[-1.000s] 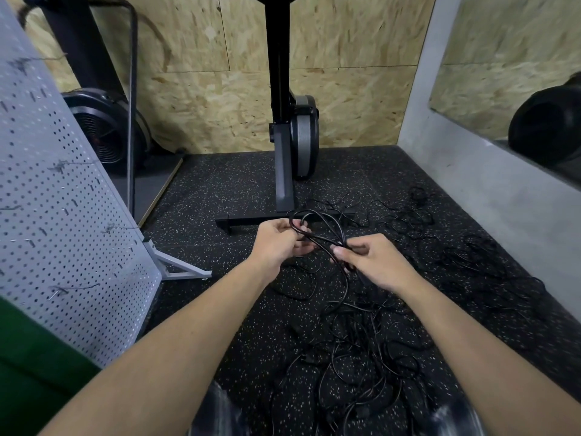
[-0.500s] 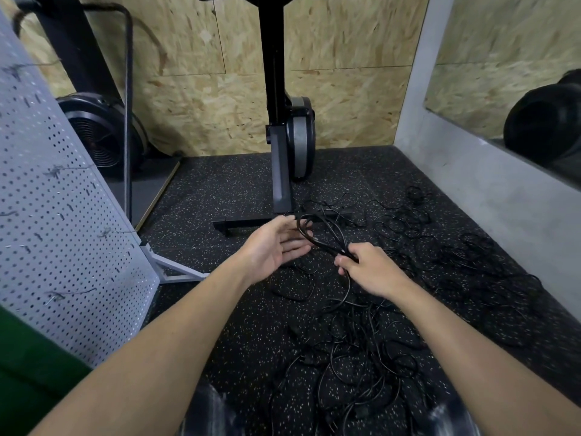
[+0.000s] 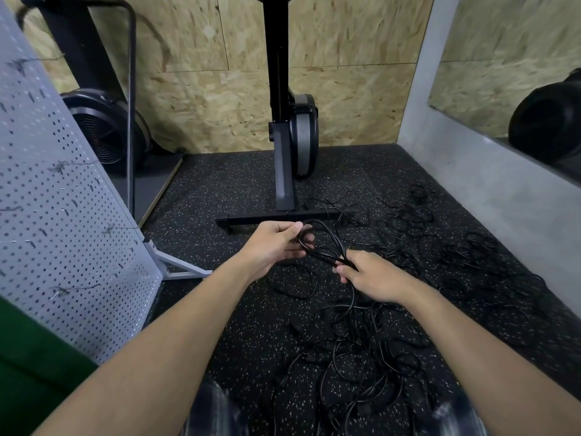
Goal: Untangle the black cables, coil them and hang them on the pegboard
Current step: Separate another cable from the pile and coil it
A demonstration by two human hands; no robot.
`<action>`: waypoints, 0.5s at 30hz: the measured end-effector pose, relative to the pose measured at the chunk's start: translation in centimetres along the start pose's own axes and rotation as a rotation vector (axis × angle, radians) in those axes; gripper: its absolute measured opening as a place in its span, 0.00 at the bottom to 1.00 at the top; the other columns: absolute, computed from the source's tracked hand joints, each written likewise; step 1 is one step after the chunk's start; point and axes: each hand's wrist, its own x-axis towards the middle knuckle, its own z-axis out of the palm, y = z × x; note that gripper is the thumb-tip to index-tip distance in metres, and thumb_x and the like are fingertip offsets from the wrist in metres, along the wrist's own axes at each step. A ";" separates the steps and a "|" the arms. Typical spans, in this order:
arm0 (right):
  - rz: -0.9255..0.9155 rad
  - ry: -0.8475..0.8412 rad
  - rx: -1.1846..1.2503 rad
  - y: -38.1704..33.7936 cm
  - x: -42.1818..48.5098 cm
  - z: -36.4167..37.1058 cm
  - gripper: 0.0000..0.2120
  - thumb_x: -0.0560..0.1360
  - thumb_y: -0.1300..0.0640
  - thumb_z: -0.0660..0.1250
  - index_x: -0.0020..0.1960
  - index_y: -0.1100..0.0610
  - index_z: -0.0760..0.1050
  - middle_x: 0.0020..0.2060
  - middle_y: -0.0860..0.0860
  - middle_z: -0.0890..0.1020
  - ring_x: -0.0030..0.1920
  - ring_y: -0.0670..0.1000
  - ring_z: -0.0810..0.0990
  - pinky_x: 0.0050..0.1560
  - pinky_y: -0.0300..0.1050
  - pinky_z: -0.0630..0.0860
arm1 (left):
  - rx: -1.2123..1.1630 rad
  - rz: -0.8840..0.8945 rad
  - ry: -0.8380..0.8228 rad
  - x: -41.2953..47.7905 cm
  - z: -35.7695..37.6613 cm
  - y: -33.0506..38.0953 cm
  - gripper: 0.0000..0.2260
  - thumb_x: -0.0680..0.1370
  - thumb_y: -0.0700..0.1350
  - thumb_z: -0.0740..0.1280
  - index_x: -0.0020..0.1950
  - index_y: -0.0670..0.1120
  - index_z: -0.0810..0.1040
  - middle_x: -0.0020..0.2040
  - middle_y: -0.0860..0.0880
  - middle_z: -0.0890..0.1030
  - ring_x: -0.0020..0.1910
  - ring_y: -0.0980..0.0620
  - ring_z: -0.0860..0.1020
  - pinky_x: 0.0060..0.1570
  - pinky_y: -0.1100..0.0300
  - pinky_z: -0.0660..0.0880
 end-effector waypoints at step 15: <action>-0.086 -0.002 -0.043 -0.5 -0.8 -0.3 0.10 0.85 0.49 0.61 0.65 0.48 0.67 0.46 0.48 0.82 0.41 0.44 0.79 0.39 0.38 0.72 | -0.025 -0.012 0.016 0.4 -0.4 -0.1 0.09 0.84 0.38 0.66 0.60 0.38 0.84 0.42 0.45 0.84 0.41 0.51 0.83 0.48 0.54 0.84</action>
